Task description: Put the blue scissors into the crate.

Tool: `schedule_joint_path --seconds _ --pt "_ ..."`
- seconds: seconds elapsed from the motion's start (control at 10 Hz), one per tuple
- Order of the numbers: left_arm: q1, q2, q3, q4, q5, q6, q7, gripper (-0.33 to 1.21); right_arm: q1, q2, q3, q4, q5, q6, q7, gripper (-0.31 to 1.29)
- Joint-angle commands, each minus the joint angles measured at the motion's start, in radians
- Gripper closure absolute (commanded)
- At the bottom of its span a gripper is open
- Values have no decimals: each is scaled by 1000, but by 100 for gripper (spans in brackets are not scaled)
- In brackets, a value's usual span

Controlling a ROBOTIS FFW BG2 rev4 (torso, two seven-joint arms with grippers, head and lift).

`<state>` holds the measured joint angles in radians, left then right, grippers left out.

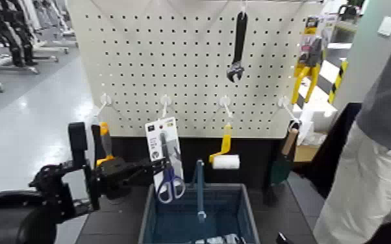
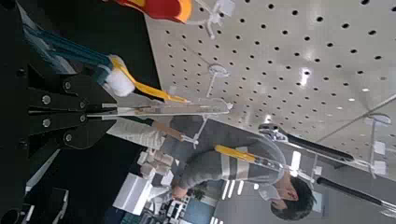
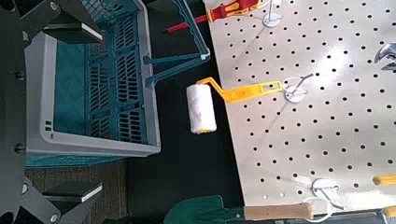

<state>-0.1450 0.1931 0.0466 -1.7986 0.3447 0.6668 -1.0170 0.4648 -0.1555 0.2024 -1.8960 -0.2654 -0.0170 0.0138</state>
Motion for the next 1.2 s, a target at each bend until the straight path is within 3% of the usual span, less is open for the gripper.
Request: schedule_joint_path --seconds 0.1,0.7,1.2 --pt "27 -8 6 35 -73 8 -11 114 0 -1 0 0 -2 3 2 18" --pt "13 -23 -36 222 -127 -81 -25 114 -3 2 -1 2 -5 5 6 18" --pt "1 -20 -60 242 -136 -85 -22 114 -3 5 -3 5 -9 5 11 19"
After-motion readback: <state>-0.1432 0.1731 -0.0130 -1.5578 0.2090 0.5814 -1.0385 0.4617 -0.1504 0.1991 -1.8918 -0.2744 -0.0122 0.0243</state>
